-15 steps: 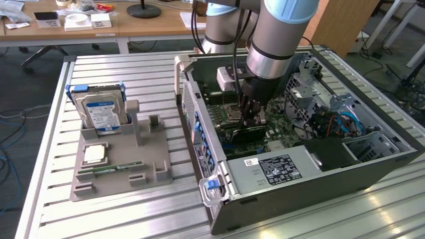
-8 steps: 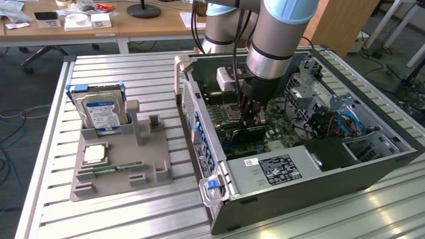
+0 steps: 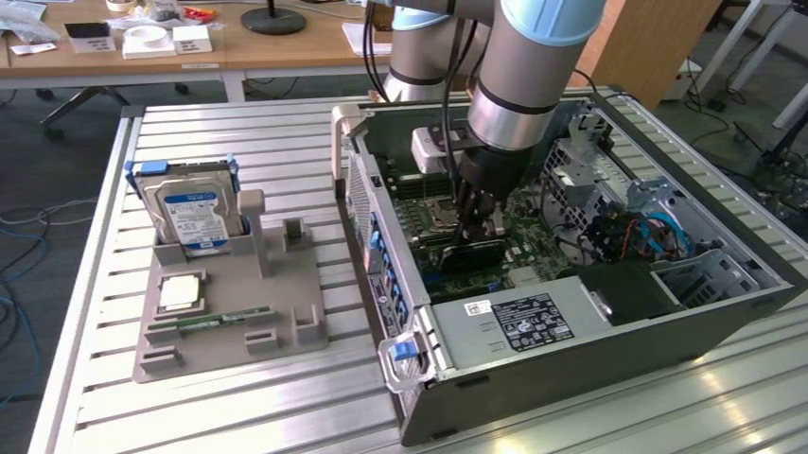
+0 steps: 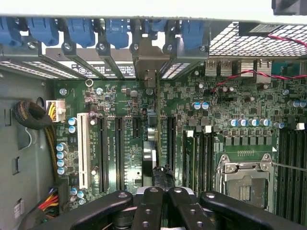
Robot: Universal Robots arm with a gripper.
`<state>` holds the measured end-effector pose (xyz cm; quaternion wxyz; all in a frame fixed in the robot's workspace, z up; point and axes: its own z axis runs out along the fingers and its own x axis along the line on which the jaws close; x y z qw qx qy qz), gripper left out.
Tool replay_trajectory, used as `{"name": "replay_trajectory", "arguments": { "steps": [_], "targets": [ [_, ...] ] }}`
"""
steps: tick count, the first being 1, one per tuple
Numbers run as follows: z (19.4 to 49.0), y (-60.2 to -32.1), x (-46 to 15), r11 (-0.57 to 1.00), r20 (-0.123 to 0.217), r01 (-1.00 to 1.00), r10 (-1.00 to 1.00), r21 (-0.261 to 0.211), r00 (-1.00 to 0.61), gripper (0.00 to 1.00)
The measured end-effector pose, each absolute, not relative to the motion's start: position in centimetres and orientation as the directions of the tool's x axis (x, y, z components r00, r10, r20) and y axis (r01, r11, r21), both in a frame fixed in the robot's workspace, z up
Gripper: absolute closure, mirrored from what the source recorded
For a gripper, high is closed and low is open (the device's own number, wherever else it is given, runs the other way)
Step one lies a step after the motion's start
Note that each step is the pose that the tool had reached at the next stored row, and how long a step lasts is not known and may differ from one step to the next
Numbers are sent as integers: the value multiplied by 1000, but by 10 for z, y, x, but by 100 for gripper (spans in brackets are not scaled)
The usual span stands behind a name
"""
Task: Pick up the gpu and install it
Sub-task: 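Press down on the gpu until it lock into place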
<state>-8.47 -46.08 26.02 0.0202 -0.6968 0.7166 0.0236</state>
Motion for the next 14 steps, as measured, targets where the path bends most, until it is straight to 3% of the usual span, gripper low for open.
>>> {"name": "replay_trajectory", "arguments": {
  "steps": [14],
  "targets": [
    [265,-461,-85,28,-62,-1000,-998,6,-28,89]
  ]
}}
